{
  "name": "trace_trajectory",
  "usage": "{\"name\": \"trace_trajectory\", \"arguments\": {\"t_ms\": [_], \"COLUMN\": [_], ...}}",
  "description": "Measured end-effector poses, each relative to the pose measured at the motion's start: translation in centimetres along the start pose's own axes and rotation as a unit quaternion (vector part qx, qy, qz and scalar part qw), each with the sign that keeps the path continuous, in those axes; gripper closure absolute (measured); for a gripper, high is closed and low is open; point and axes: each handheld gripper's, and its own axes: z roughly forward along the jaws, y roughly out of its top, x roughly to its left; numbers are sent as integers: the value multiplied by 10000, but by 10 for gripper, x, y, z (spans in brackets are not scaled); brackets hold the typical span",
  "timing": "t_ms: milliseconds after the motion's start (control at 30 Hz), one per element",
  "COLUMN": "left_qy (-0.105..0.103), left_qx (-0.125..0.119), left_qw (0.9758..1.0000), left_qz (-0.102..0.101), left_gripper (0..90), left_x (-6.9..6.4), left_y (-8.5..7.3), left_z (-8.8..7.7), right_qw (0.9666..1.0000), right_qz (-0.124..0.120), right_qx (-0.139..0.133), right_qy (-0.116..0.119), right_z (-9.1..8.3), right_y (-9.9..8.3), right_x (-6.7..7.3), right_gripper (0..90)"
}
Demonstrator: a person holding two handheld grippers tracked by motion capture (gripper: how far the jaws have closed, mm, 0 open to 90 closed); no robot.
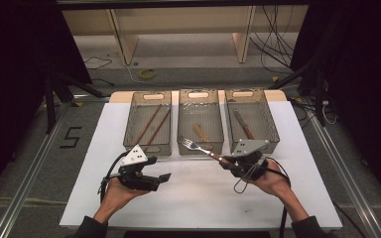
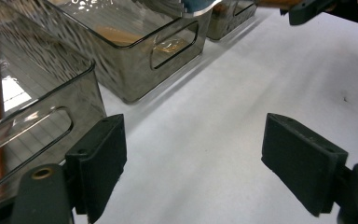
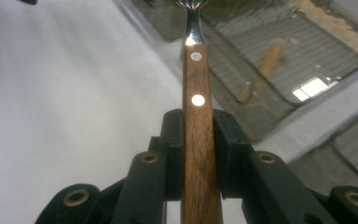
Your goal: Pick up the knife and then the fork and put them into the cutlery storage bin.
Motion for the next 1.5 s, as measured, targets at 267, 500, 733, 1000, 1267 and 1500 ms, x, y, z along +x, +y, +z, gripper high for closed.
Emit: {"name": "trace_trajectory", "arguments": {"t_ms": [267, 500, 733, 1000, 1267, 1500], "left_qy": [136, 203, 208, 222, 229, 250], "left_qx": [-39, -94, -97, -94, -105, -141], "left_qw": [9999, 9997, 9996, 9994, 9993, 9992], "left_qz": [-90, -138, -185, -246, -274, -280], "left_gripper": [204, 204, 201, 201, 201, 201], "left_x": [8, 10, 12, 13, 13, 13], "left_y": [-12, -19, -24, -29, -31, -33], "left_z": [0, -4, -8, -11, -12, -13], "right_qw": [9993, 9978, 9952, 9916, 9872, 9816], "right_qz": [253, 441, 686, 935, 1158, 1406], "right_qx": [-115, -165, -194, -201, -140, -89], "right_qy": [-259, -467, -673, -871, -1086, -1293], "right_z": [-6, -8, -11, -13, -10, -8], "right_y": [0, 1, -1, -2, -2, -3], "right_x": [-22, -38, -55, -74, -91, -107], "right_gripper": [761, 761, 761, 761, 762, 761]}}
